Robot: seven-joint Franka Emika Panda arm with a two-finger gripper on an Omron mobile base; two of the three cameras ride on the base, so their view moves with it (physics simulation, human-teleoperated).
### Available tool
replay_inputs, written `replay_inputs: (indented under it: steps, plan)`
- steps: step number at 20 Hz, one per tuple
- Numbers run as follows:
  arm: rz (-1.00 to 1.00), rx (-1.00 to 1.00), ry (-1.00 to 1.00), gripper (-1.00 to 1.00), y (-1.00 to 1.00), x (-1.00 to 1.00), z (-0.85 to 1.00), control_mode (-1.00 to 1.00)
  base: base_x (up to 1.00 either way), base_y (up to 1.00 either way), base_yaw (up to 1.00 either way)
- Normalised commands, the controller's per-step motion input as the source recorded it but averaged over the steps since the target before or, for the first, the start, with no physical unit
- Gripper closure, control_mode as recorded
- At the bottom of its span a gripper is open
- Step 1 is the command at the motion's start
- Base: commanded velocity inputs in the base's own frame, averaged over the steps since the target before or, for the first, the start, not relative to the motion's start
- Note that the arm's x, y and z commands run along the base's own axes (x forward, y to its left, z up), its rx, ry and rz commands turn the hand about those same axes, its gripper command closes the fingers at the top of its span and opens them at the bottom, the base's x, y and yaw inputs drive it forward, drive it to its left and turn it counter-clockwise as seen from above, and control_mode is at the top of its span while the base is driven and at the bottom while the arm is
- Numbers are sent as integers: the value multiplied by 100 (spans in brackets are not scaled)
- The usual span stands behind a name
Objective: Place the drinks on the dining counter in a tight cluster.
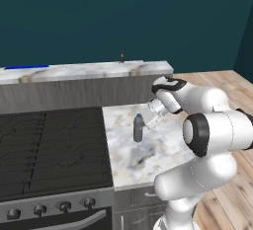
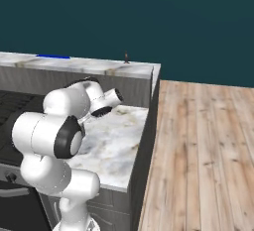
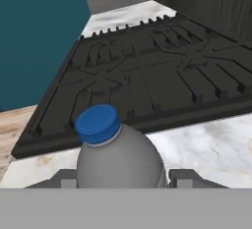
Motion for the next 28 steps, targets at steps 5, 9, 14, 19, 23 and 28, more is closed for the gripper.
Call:
replay_inputs:
  steps: [5,9,14,19,23,28]
  plan:
    - [0,0,1,100,0,-16,79,-100,0,0,0]
    - [0,0,1,100,-6,-42,85,-100,0,0,0]
    - [0,4,-6,100,-9,-68,38,-100,0,0,0]
    - [0,5,-15,100,-8,-62,46,-100,0,0,0]
    - [0,0,-8,100,-7,-36,57,-100,0,0,0]
    - [0,0,-1,100,-13,-11,33,-100,0,0,0]
